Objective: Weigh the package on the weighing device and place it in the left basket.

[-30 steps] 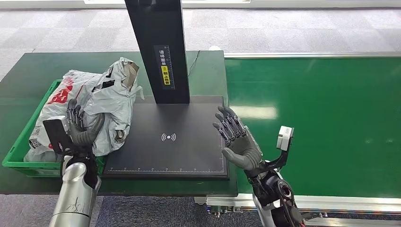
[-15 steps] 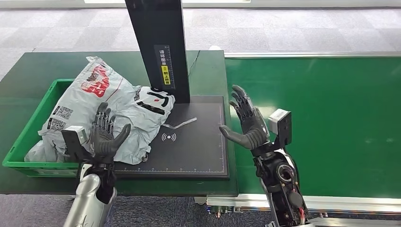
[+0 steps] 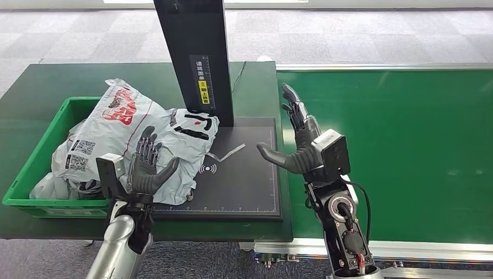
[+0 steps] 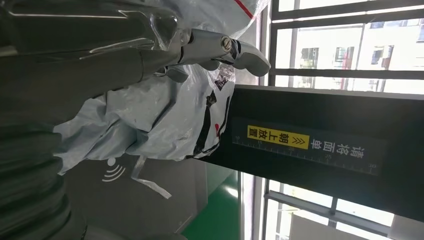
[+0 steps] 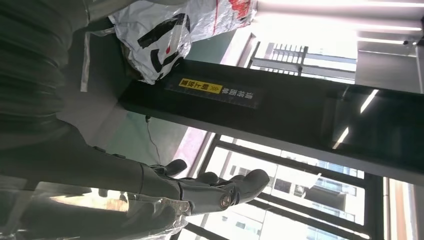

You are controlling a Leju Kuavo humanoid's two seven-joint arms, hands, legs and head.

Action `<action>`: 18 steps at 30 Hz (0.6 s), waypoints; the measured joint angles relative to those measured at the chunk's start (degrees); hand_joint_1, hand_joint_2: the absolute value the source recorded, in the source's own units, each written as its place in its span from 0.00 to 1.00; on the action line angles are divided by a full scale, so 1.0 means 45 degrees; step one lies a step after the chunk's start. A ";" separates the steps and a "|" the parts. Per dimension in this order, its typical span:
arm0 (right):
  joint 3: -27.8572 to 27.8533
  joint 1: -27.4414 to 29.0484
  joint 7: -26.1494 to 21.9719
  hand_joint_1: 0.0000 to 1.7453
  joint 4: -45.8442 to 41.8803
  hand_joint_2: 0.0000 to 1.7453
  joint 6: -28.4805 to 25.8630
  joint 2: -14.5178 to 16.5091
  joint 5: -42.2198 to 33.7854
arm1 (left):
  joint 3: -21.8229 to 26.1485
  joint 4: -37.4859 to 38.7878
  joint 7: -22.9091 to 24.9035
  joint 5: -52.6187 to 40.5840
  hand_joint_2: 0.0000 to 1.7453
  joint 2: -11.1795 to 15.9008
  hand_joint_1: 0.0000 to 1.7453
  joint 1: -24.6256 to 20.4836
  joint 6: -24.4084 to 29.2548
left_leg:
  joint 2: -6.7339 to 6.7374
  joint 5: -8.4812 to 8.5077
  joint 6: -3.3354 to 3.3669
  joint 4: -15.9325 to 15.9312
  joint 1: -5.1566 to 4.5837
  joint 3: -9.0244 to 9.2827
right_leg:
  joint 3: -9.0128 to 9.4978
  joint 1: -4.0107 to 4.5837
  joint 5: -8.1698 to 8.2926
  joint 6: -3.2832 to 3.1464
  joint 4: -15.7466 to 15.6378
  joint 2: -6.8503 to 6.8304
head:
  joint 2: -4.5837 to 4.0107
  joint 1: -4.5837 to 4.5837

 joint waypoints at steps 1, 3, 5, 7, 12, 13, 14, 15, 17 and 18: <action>0.0055 0.0104 -0.0046 0.00 -0.0173 0.00 -0.0026 0.0021 0.0009 | -0.0011 -0.0040 0.0011 0.0000 1.00 0.0011 0.00 0.0056 0.0034 | 0.0000 0.0000 0.0000 0.0000 0.0000 -0.0003 | -0.0003 0.0000 0.0000 0.0000 0.0000 0.0000 | 0.0000 0.0001; 0.0140 0.0310 -0.0183 0.00 -0.0485 0.00 -0.0145 0.0063 0.0081 | -0.0017 -0.0148 0.0058 0.0000 1.00 0.0038 0.00 0.0206 0.0157 | 0.0000 0.0000 0.0000 0.0000 -0.0001 -0.0008 | -0.0008 -0.0001 0.0000 0.0000 -0.0001 0.0000 | 0.0000 0.0001; 0.0219 0.0501 -0.0331 0.00 -0.0757 0.00 -0.0354 0.0086 0.0212 | -0.0018 -0.0271 0.0141 0.0000 1.00 0.0078 0.00 0.0390 0.0291 | 0.0000 0.0000 0.0000 0.0000 -0.0001 -0.0012 | -0.0011 -0.0001 0.0000 0.0000 -0.0001 0.0000 | -0.0001 0.0001; 0.0299 0.0663 -0.0418 0.00 -0.1007 0.00 -0.0530 0.0114 0.0305 | -0.0018 -0.0389 0.0259 0.0000 1.00 0.0121 0.00 0.0576 0.0382 | 0.0000 0.0000 0.0000 -0.0001 0.0000 -0.0013 | -0.0014 -0.0001 0.0000 0.0000 -0.0001 0.0000 | 0.0000 0.0001; 0.0476 0.0893 -0.0493 0.00 -0.1603 0.00 -0.0735 0.0316 0.0198 | -0.0030 -0.0510 0.0542 -0.0004 1.00 0.0215 0.00 0.0839 0.0585 | 0.0000 0.0000 0.0000 -0.0003 0.0001 -0.0012 | -0.0015 0.0001 0.0000 0.0000 0.0000 0.0000 | -0.0001 0.0001; 0.0504 0.0912 -0.0509 0.00 -0.1708 0.00 -0.0746 0.0363 0.0147 | -0.0036 -0.0517 0.0581 -0.0009 1.00 0.0234 0.00 0.0869 0.0622 | 0.0001 0.0000 0.0000 -0.0003 0.0001 -0.0012 | -0.0015 0.0001 0.0000 0.0000 0.0000 0.0000 | -0.0002 0.0002; 0.0527 0.0929 -0.0545 0.00 -0.1803 0.00 -0.0755 0.0406 0.0109 | -0.0043 -0.0534 0.0607 -0.0015 1.00 0.0256 0.00 0.0900 0.0651 | 0.0001 0.0000 0.0000 -0.0003 0.0001 -0.0012 | -0.0015 0.0001 0.0000 0.0000 0.0000 0.0000 | -0.0002 0.0002; 0.0546 0.0947 -0.0624 0.00 -0.1895 0.00 -0.0763 0.0443 0.0078 | -0.0049 -0.0557 0.0635 -0.0024 1.00 0.0279 0.00 0.0933 0.0673 | 0.0001 0.0000 0.0000 -0.0003 0.0001 -0.0012 | -0.0015 0.0001 0.0000 0.0000 0.0000 0.0000 | -0.0002 0.0004; 0.0571 0.0998 -0.0863 0.00 -0.2092 0.00 -0.0762 0.0511 -0.0016 | -0.0064 -0.0613 0.0684 -0.0044 1.00 0.0331 0.00 0.1008 0.0745 | 0.0001 0.0000 0.0000 -0.0002 0.0001 -0.0013 | -0.0015 0.0001 0.0000 0.0000 0.0000 0.0000 | -0.0001 0.0004; 0.0578 0.1036 -0.0996 0.00 -0.2201 0.00 -0.0741 0.0548 -0.0136 | -0.0070 -0.0645 0.0708 -0.0052 1.00 0.0363 0.00 0.1050 0.0795 | 0.0001 0.0000 0.0000 -0.0002 0.0000 -0.0013 | -0.0015 0.0001 0.0000 0.0000 0.0000 0.0000 | -0.0001 0.0002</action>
